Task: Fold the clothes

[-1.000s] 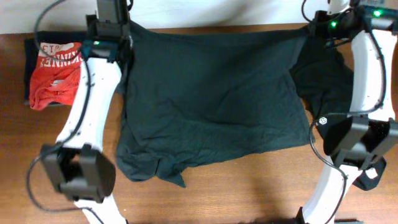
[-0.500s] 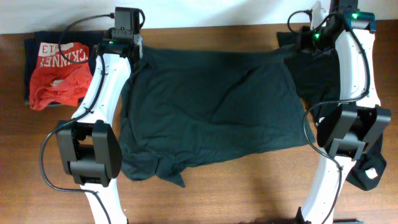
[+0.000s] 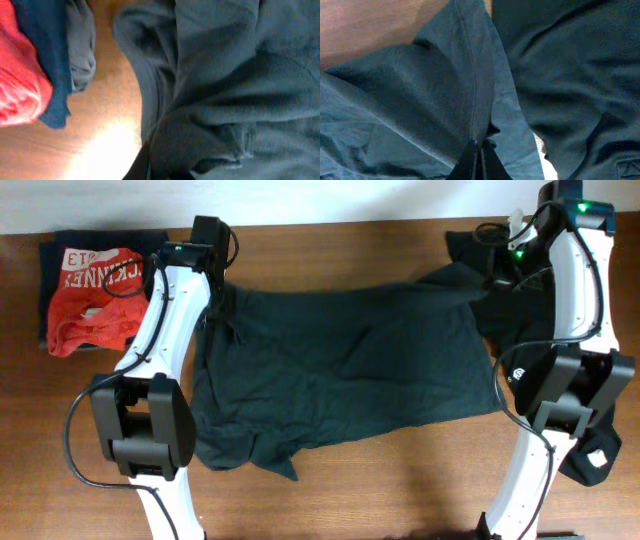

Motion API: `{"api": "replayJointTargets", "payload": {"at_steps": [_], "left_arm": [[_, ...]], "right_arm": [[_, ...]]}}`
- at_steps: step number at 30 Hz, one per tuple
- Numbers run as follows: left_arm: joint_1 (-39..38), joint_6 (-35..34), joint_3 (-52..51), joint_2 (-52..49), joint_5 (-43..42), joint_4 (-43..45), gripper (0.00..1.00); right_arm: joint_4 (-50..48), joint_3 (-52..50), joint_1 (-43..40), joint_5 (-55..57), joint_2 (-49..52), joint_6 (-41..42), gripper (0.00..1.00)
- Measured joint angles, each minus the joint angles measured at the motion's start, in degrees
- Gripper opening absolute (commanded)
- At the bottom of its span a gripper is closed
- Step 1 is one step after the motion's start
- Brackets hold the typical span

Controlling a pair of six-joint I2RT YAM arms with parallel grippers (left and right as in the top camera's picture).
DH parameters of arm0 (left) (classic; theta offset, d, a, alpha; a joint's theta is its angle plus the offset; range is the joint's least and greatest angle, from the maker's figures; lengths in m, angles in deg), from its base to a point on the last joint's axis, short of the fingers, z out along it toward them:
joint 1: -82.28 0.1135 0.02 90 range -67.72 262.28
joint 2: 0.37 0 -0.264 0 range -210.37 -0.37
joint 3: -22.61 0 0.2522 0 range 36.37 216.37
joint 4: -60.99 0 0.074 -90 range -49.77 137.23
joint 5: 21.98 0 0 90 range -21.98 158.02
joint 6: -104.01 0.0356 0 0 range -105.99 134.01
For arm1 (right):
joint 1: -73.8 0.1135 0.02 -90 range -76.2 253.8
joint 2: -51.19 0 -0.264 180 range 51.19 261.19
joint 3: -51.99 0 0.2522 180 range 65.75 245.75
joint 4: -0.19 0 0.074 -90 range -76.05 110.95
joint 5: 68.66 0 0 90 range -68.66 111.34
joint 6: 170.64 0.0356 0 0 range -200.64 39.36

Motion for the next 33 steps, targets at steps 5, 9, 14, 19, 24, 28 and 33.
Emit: {"api": "replayJointTargets", "payload": {"at_steps": [5,9,14,19,24,28,33], "left_arm": [[0.0,0.0,0.0,0.0,-0.7,-1.4,0.01],[0.0,0.0,0.0,-0.1,-0.9,-1.8,0.01],[0.0,-0.3,-0.2,-0.3,-1.2,-2.4,0.99],[0.1,-1.6,-0.7,-0.4,-1.2,-2.5,0.99],[0.5,-2.4,-0.7,0.3,-1.2,-2.5,0.99],[0.6,-3.2,-0.7,8.1,-1.7,-2.6,0.99],[0.6,-4.1,0.0,21.7,-5.4,-4.0,0.99]], "right_arm": [[0.2,0.0,0.0,0.2,1.0,0.0,0.04],[0.6,-0.5,0.0,0.5,1.1,0.0,0.04],[0.8,-3.9,0.0,1.9,1.2,0.2,0.69],[0.5,-4.3,0.0,2.3,1.2,0.3,0.68],[1.5,-4.3,0.0,2.1,1.0,1.2,0.68],[3.1,-4.6,0.0,1.6,-4.2,1.5,0.69],[6.7,-4.6,-0.1,1.4,-19.1,1.5,0.69]]}}
